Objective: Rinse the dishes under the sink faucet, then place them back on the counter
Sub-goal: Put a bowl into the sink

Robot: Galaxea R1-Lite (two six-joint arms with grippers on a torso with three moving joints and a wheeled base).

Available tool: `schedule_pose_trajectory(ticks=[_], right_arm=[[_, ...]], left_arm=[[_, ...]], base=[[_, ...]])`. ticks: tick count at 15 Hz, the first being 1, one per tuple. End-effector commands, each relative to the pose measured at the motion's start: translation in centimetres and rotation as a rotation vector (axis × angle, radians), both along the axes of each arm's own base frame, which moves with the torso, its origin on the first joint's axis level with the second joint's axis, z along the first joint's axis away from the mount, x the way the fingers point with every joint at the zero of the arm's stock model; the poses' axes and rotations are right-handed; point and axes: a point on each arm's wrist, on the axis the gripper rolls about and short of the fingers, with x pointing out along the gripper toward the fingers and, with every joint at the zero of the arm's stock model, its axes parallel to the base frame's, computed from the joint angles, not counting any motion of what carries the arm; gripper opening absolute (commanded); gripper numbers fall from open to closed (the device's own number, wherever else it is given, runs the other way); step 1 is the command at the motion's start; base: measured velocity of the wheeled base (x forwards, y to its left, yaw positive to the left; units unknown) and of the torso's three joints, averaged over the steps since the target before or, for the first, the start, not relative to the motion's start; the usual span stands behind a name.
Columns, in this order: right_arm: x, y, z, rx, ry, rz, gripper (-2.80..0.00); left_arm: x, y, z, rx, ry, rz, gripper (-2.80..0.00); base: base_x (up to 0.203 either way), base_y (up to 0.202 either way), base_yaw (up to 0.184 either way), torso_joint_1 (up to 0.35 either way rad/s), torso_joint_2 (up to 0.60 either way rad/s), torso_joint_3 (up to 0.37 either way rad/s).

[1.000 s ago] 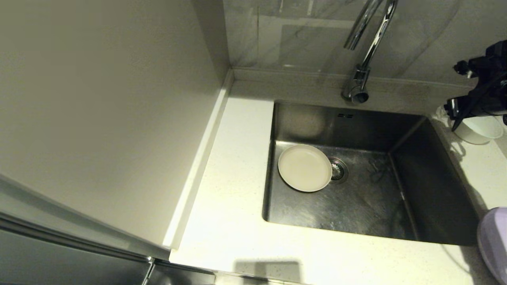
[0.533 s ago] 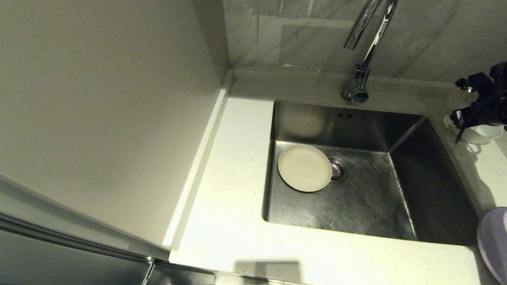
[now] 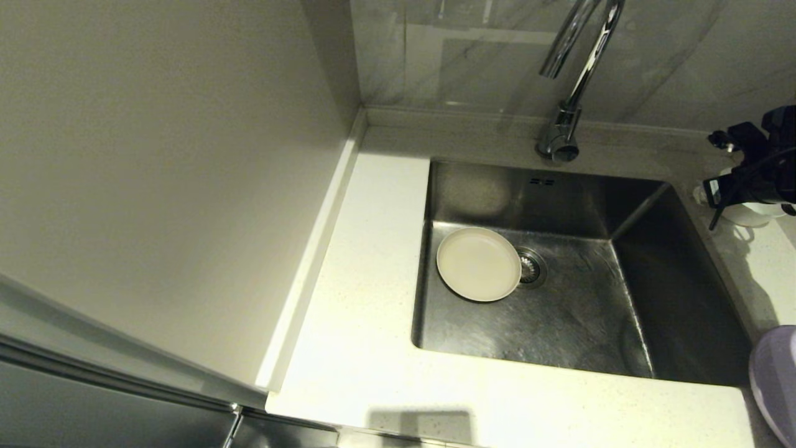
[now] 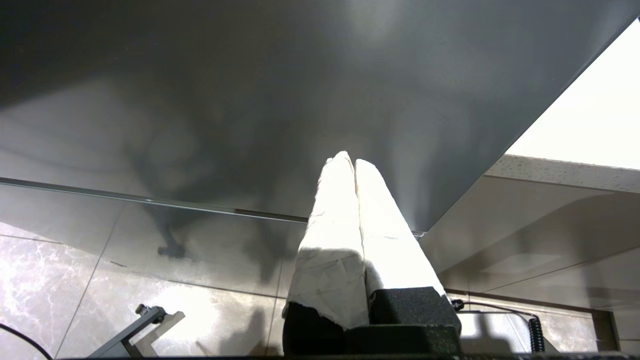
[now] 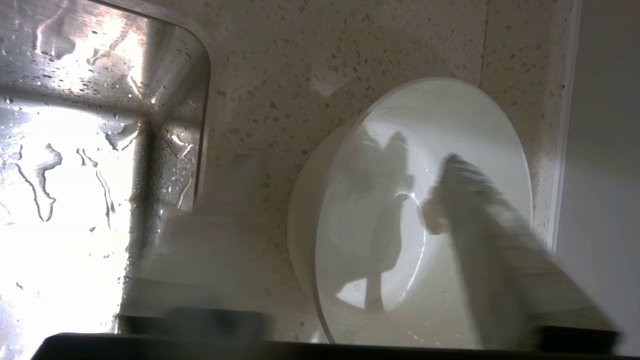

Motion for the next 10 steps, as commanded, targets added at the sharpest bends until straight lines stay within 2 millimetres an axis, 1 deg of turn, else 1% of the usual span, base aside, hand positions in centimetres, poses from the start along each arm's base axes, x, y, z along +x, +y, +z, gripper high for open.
schedule_pose_trajectory(ticks=[1, 6, 10], right_arm=[[0.0, 0.0, 0.0, -0.002, 0.001, 0.0, -2.8], [-0.4, 0.2, 0.7, -0.007, -0.013, 0.001, -2.8], [-0.6, 1.3, 1.8, -0.009, -0.037, 0.017, -2.8]], left_arm=[[0.0, 0.0, 0.0, -0.001, -0.002, 0.0, -2.8], [0.0, 0.0, 0.0, -0.001, -0.002, 0.0, -2.8], [0.0, 0.0, 0.0, -0.001, -0.002, 0.0, -2.8]], base=[[0.0, 0.0, 0.0, 0.0, 0.0, 0.0], [0.0, 0.0, 0.0, 0.0, 0.0, 0.0], [0.0, 0.0, 0.0, 0.0, 0.0, 0.0]])
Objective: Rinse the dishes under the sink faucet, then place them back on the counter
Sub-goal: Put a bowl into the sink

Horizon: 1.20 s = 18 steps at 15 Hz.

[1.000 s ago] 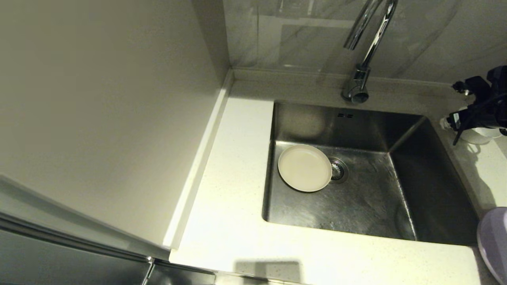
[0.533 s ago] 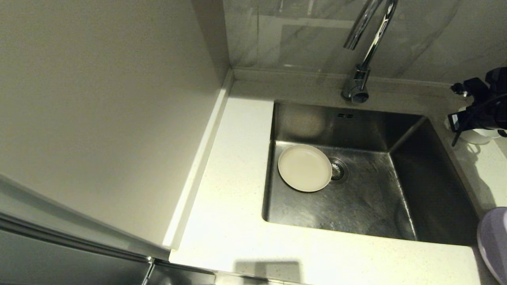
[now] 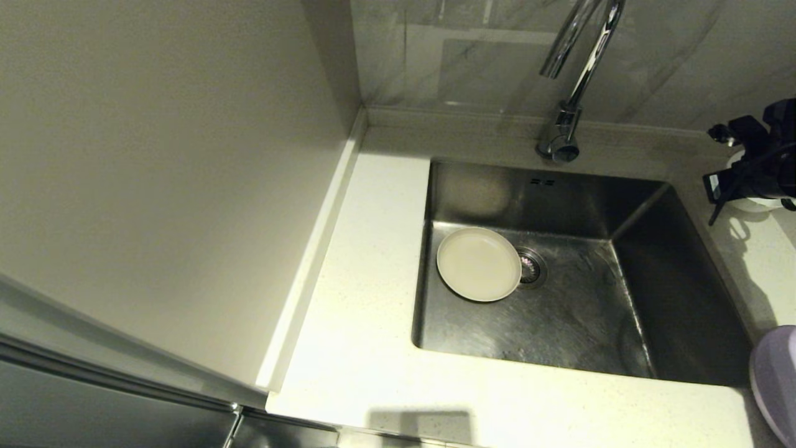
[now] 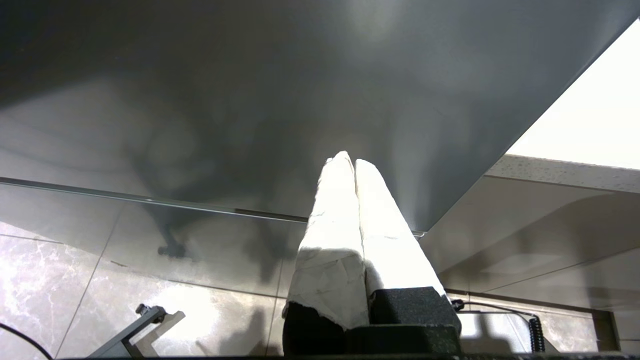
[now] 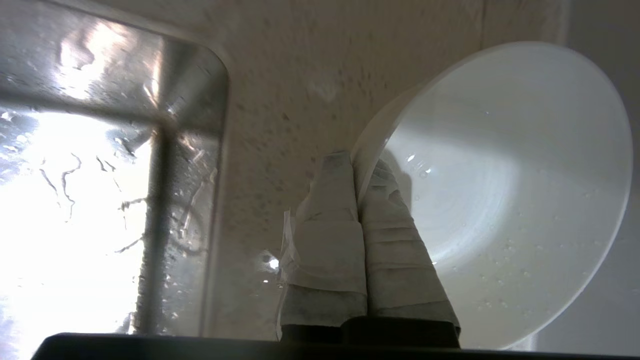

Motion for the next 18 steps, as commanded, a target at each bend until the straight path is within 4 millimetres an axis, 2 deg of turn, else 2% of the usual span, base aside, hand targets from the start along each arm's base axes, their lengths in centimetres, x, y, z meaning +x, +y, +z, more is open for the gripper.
schedule_pose_trajectory(ticks=[1, 3, 6, 9, 13, 15, 18], right_arm=[[-0.6, 0.8, 1.4, -0.012, -0.027, 0.013, -2.8], [-1.3, 2.1, 2.6, -0.015, -0.048, 0.041, -2.8], [-3.2, 5.3, 3.0, 0.006, -0.012, 0.125, -2.8], [-5.6, 11.1, 2.8, 0.021, 0.039, 0.264, -2.8], [-8.6, 18.2, 1.3, 0.027, 0.125, 0.452, -2.8], [-8.8, 20.0, -0.3, 0.018, 0.177, 0.479, -2.8], [-6.4, 20.5, -3.6, 0.012, 0.201, 0.472, -2.8]], left_arm=[[0.0, 0.0, 0.0, -0.001, -0.002, 0.001, -2.8], [0.0, 0.0, 0.0, -0.001, -0.002, 0.001, -2.8], [0.0, 0.0, 0.0, -0.001, -0.002, 0.001, -2.8], [0.0, 0.0, 0.0, -0.001, -0.002, 0.001, -2.8], [0.0, 0.0, 0.0, -0.001, -0.002, 0.001, -2.8], [0.0, 0.0, 0.0, -0.001, -0.002, 0.001, -2.8], [0.0, 0.0, 0.0, -0.001, -0.002, 0.001, -2.8]], base=[[0.0, 0.0, 0.0, 0.0, 0.0, 0.0], [0.0, 0.0, 0.0, 0.0, 0.0, 0.0], [0.0, 0.0, 0.0, 0.0, 0.0, 0.0], [0.0, 0.0, 0.0, 0.0, 0.0, 0.0], [0.0, 0.0, 0.0, 0.0, 0.0, 0.0], [0.0, 0.0, 0.0, 0.0, 0.0, 0.0], [0.0, 0.0, 0.0, 0.0, 0.0, 0.0]])
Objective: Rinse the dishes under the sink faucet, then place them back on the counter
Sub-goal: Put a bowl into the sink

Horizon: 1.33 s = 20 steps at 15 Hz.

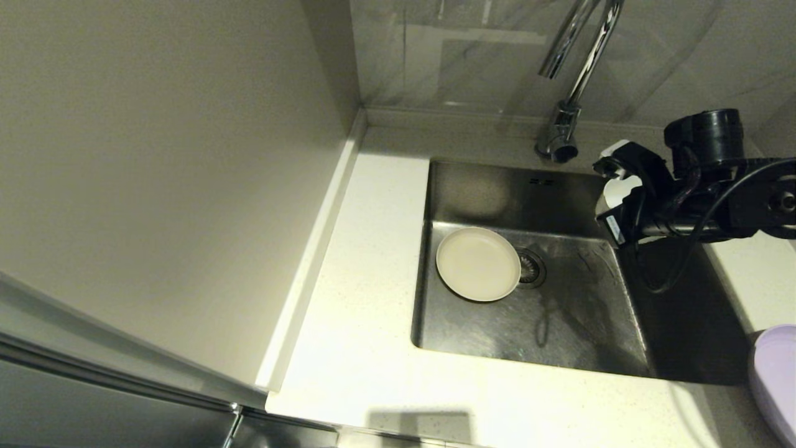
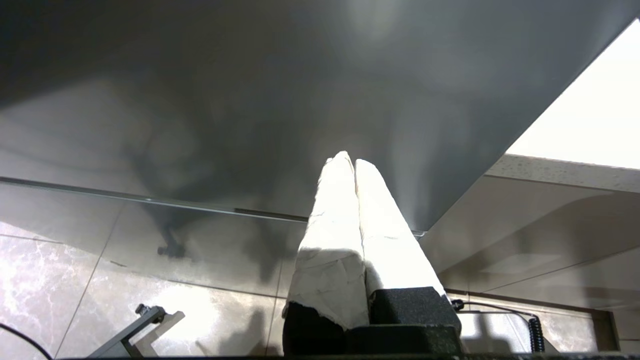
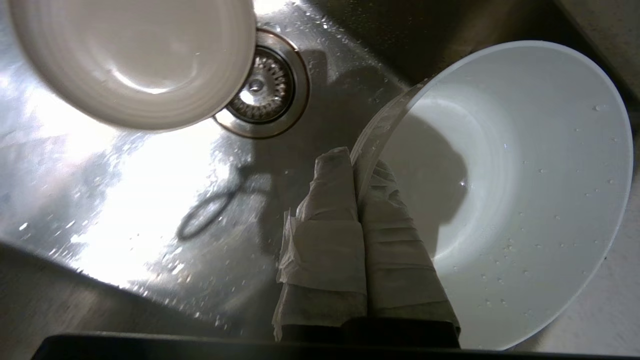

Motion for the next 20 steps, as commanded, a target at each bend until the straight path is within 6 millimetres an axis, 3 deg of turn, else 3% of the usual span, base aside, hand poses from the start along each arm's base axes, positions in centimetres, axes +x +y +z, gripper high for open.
schedule_pose_trajectory(ticks=[1, 6, 8, 11, 17, 18, 20], right_arm=[[2.1, 0.4, -3.1, -0.016, 0.043, -0.008, -2.8], [6.8, -1.4, -10.2, -0.053, 0.103, -0.103, -2.8], [8.5, -2.3, -12.1, -0.055, 0.096, -0.126, -2.8], [11.0, -3.7, -13.2, -0.076, 0.066, -0.146, -2.8], [13.9, -4.6, -15.7, -0.122, 0.061, -0.174, -2.8], [14.3, -4.7, -16.0, -0.127, 0.058, -0.177, 0.0], [15.2, -4.8, -16.5, -0.129, 0.04, -0.182, 0.0]], left_arm=[[0.0, 0.0, 0.0, -0.001, -0.002, 0.0, -2.8], [0.0, 0.0, 0.0, -0.001, -0.002, 0.0, -2.8], [0.0, 0.0, 0.0, -0.001, -0.002, 0.0, -2.8], [0.0, 0.0, 0.0, -0.001, -0.002, 0.0, -2.8], [0.0, 0.0, 0.0, -0.001, -0.002, 0.0, -2.8], [0.0, 0.0, 0.0, -0.001, -0.002, 0.0, -2.8], [0.0, 0.0, 0.0, -0.001, -0.002, 0.0, -2.8]], base=[[0.0, 0.0, 0.0, 0.0, 0.0, 0.0], [0.0, 0.0, 0.0, 0.0, 0.0, 0.0], [0.0, 0.0, 0.0, 0.0, 0.0, 0.0], [0.0, 0.0, 0.0, 0.0, 0.0, 0.0], [0.0, 0.0, 0.0, 0.0, 0.0, 0.0], [0.0, 0.0, 0.0, 0.0, 0.0, 0.0], [0.0, 0.0, 0.0, 0.0, 0.0, 0.0]])
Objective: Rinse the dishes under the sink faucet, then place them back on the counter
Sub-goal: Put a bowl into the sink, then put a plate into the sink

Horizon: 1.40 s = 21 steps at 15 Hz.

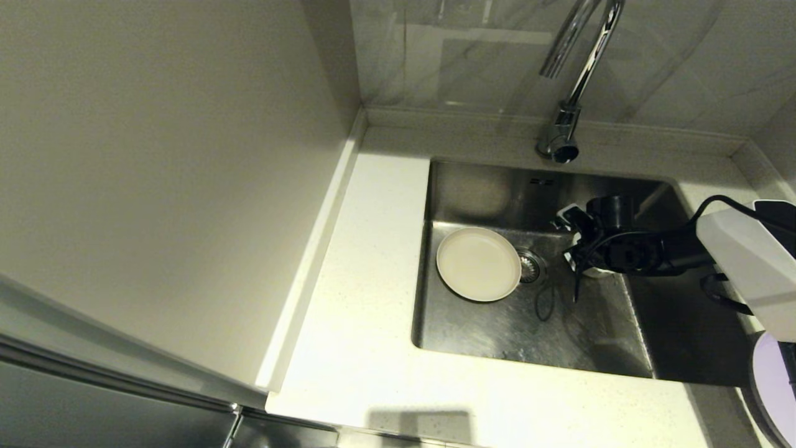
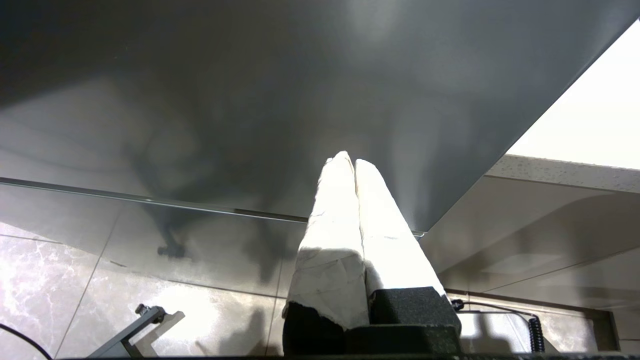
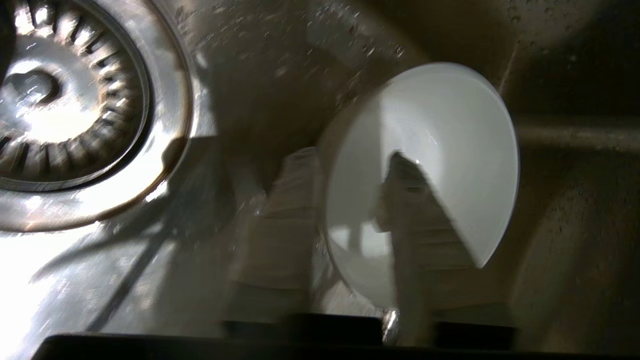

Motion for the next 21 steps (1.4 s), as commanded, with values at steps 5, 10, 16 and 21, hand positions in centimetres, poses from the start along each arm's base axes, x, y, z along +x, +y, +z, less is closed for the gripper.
schedule_pose_trajectory(ticks=[5, 10, 16, 21], right_arm=[[1.1, -0.2, 1.2, -0.016, -0.086, -0.023, 0.0], [-8.6, 0.1, 14.8, 0.026, -0.166, 0.051, 0.0], [-24.7, -0.4, 20.0, 0.122, -0.007, 0.142, 0.0], [-31.2, -1.5, 20.1, 0.207, 0.349, -0.208, 0.0]], left_arm=[[0.0, 0.0, 0.0, -0.001, -0.002, 0.001, -2.8], [0.0, 0.0, 0.0, -0.001, -0.002, 0.001, -2.8], [0.0, 0.0, 0.0, -0.001, -0.002, 0.001, -2.8], [0.0, 0.0, 0.0, -0.001, -0.002, 0.001, -2.8]], base=[[0.0, 0.0, 0.0, 0.0, 0.0, 0.0], [0.0, 0.0, 0.0, 0.0, 0.0, 0.0], [0.0, 0.0, 0.0, 0.0, 0.0, 0.0], [0.0, 0.0, 0.0, 0.0, 0.0, 0.0]])
